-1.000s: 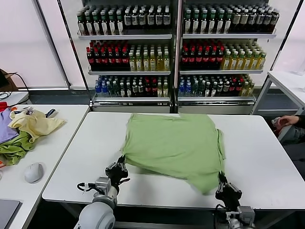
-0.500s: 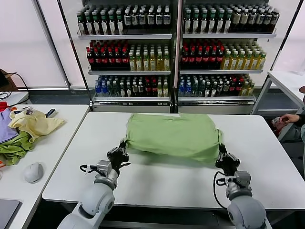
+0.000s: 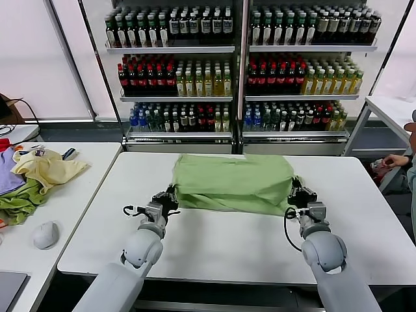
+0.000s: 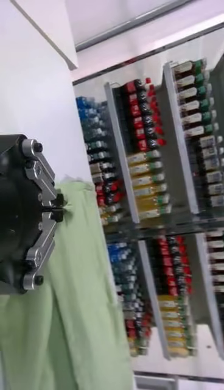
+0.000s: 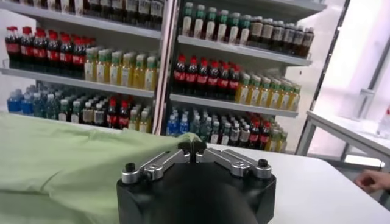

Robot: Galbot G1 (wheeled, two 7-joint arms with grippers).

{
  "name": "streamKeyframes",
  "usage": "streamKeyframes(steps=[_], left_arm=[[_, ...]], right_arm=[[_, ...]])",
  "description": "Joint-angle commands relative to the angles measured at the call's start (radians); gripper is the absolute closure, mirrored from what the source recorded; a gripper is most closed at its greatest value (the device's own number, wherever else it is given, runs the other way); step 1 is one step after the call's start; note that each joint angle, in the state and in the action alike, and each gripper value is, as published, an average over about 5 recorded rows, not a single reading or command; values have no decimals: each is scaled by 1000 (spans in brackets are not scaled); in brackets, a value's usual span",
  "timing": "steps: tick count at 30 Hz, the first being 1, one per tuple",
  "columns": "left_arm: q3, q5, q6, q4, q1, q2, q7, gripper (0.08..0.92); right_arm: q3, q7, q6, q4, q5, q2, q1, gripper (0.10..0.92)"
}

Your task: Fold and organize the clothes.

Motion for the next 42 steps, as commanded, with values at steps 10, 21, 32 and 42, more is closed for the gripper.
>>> streamKeyframes(steps=[10, 21, 32, 42], left_arm=[[-33, 42, -7, -98, 126, 17, -16, 591], [-29, -39, 18, -31, 104, -20, -31, 271], [-11, -67, -4, 54, 52, -45, -41, 184], [-2, -97, -11, 86, 27, -49, -49, 423]], right_arm=[[53, -43, 72, 86, -62, -7, -162, 570], [160, 7, -69, 177, 87, 5, -291, 262], [125, 9, -96, 110, 123, 24, -285, 214], [109, 0, -35, 69, 92, 21, -245, 490]])
